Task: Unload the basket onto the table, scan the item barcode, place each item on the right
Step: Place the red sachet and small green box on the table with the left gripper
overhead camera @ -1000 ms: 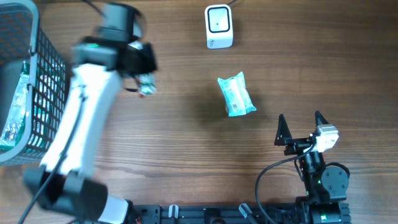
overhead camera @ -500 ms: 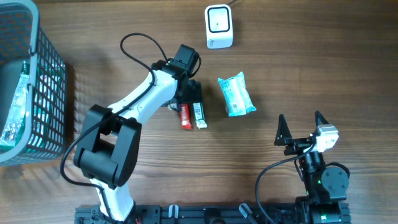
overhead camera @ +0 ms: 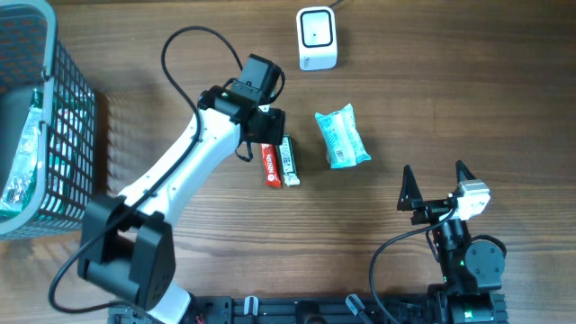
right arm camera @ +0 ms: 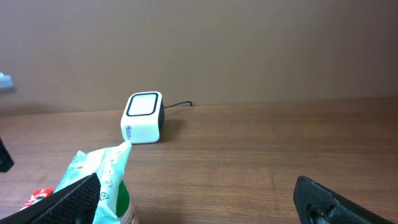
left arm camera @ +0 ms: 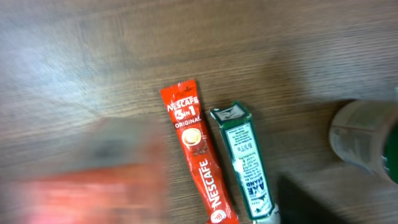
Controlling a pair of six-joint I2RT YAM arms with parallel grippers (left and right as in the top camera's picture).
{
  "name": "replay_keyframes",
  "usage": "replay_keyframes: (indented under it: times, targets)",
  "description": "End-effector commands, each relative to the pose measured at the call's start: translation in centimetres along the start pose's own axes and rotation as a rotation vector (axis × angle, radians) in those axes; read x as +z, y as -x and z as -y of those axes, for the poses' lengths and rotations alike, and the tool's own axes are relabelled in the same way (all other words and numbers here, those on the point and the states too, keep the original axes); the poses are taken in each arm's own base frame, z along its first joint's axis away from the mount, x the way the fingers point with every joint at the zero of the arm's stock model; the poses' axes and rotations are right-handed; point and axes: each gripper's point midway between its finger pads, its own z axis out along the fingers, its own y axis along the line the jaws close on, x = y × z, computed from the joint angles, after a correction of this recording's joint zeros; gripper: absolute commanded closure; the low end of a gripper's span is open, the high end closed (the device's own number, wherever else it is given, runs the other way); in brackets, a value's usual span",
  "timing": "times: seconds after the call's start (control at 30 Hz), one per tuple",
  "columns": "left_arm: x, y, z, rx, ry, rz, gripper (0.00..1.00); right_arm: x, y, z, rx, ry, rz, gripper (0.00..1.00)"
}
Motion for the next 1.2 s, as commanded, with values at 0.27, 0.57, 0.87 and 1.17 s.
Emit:
replay_keyframes:
  times: [0.27, 0.57, 0.87, 1.17]
  targets:
    - [-1.8, -0.9, -0.3, 0.152, 0.005, -0.014, 0.0, 0.0, 0.1, 0.4, 0.008, -0.023, 0.004, 0.0]
    - [-6.9, 2.6, -2.2, 0.158, 0.055, 0.091, 0.06, 0.0, 0.1, 0.4, 0.008, -0.023, 0.004, 0.0]
    - [-30.9, 11.5, -26.2, -0.315, 0.572, 0.632, 0.0, 0.0, 0.1, 0.4, 0.008, -0.023, 0.004, 0.01]
    - [-27.2, -1.9, -45.1, -0.78, 0.686, 0.392, 0.0, 0.0, 0.1, 0.4, 0.008, -0.023, 0.004, 0.0]
